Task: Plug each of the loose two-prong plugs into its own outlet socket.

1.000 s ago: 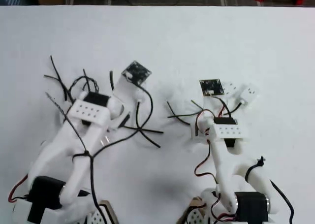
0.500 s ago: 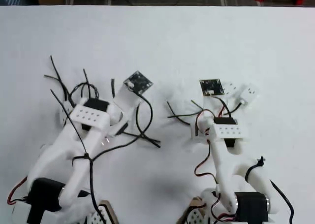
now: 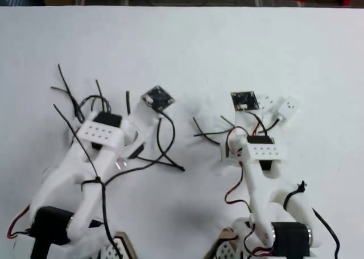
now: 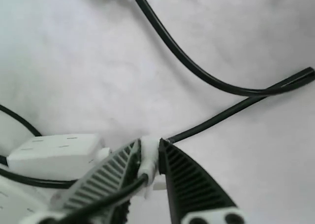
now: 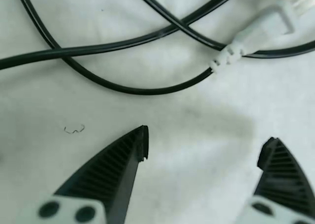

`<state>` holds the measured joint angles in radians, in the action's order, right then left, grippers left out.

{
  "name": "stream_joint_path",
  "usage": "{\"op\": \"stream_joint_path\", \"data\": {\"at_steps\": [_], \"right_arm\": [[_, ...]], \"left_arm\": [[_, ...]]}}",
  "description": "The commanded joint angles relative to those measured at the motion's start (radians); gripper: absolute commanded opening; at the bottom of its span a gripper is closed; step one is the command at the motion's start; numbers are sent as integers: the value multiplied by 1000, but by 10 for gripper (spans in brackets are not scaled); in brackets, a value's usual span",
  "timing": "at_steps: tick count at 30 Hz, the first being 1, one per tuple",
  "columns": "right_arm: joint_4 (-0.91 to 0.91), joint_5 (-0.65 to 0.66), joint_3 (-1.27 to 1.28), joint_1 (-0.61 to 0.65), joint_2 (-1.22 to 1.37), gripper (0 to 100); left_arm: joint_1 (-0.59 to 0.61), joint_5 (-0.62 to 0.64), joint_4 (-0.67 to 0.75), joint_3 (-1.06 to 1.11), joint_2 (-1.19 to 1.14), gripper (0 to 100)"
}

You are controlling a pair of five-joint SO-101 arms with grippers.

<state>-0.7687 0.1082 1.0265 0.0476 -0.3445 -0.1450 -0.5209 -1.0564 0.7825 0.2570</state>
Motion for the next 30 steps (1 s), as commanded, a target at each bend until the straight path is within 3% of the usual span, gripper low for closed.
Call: {"op": "stream_joint_path", "data": {"at_steps": [1, 8, 26, 30], "right_arm": [[13, -2, -5, 4, -33, 354], [15, -2, -5, 4, -33, 354], [15, -2, -5, 4, -33, 354], [16, -2, -5, 4, -33, 354]], "left_arm": [[22, -41, -21, -18, 31, 28], [22, -49, -54, -17, 31, 94], [24, -121, -109, -14, 25, 76], [25, -187, -160, -25, 25, 76]]}}
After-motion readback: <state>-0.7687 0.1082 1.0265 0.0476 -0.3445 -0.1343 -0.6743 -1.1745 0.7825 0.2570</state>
